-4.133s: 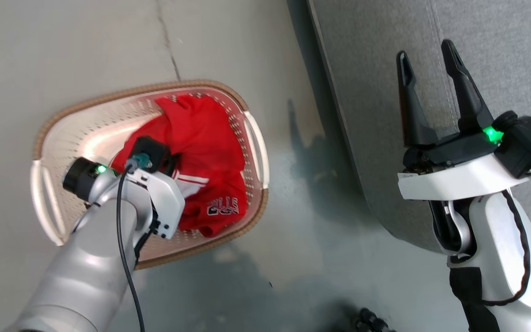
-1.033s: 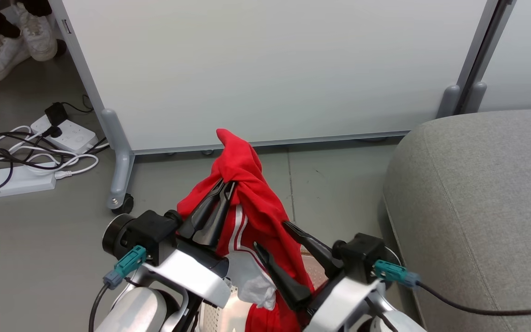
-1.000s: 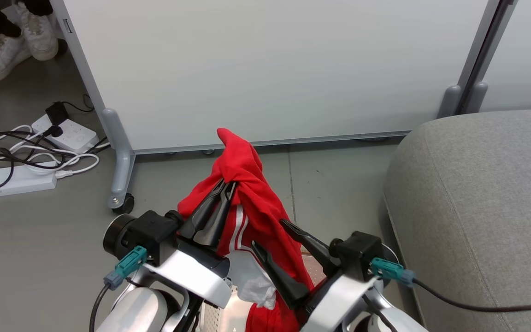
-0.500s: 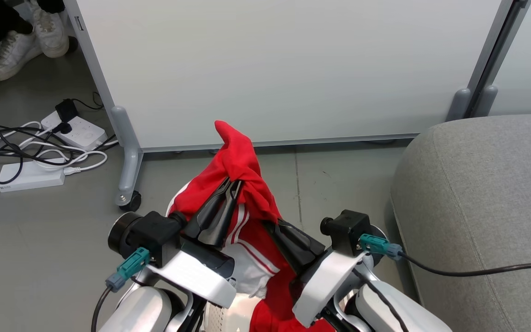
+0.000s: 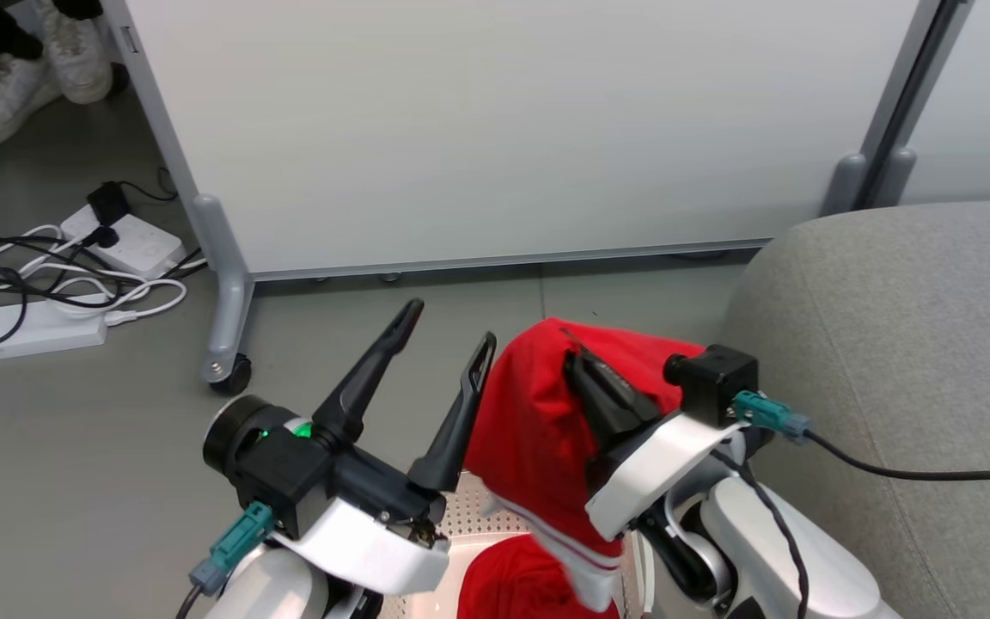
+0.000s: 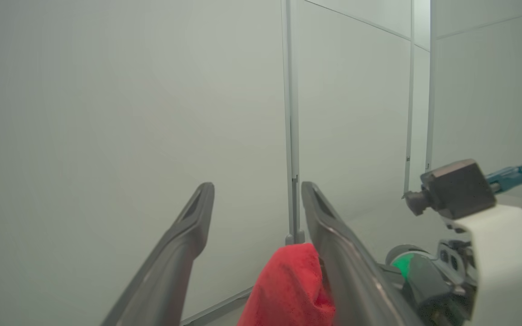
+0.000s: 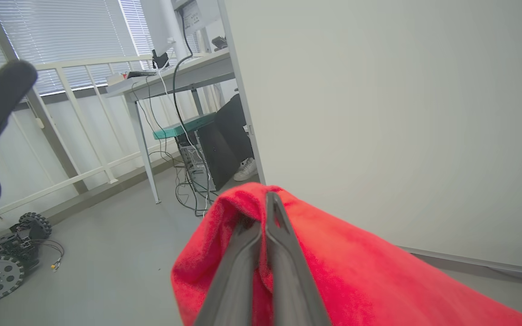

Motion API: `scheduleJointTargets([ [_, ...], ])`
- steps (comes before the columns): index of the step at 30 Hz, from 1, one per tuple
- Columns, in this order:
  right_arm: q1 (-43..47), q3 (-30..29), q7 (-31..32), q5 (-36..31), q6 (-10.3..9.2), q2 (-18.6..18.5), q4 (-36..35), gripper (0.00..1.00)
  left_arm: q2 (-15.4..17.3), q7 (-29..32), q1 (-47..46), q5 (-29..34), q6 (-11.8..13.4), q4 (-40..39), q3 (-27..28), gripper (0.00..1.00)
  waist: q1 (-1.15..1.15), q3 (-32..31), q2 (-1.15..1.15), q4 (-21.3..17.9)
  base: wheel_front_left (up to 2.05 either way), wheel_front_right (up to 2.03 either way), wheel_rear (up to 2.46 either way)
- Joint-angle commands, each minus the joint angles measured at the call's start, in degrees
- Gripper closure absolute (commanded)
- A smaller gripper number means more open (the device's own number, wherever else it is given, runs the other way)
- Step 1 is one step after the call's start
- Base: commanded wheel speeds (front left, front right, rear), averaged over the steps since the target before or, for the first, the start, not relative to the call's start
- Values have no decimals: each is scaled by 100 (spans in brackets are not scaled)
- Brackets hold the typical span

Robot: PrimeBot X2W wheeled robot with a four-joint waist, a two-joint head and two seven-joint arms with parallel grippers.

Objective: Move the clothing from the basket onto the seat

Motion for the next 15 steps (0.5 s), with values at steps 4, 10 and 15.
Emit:
scheduleJointTargets([
  [4, -107, -319, -89, -195, 11, -28, 211, 100, 144, 178, 125, 24, -94, 24, -130, 0, 0, 53, 0, -227, 0, 0, 0],
  [10, -276, -693, -108, -447, 11, -26, 412, 100, 356, 571, 284, 1, -194, 8, -323, 0, 0, 139, 0, -697, 0, 0, 0],
  [15, -399, -898, -79, -533, 11, -29, 536, 100, 493, 812, 418, -53, -276, 45, -452, 0, 0, 229, 0, -1072, 0, 0, 0],
])
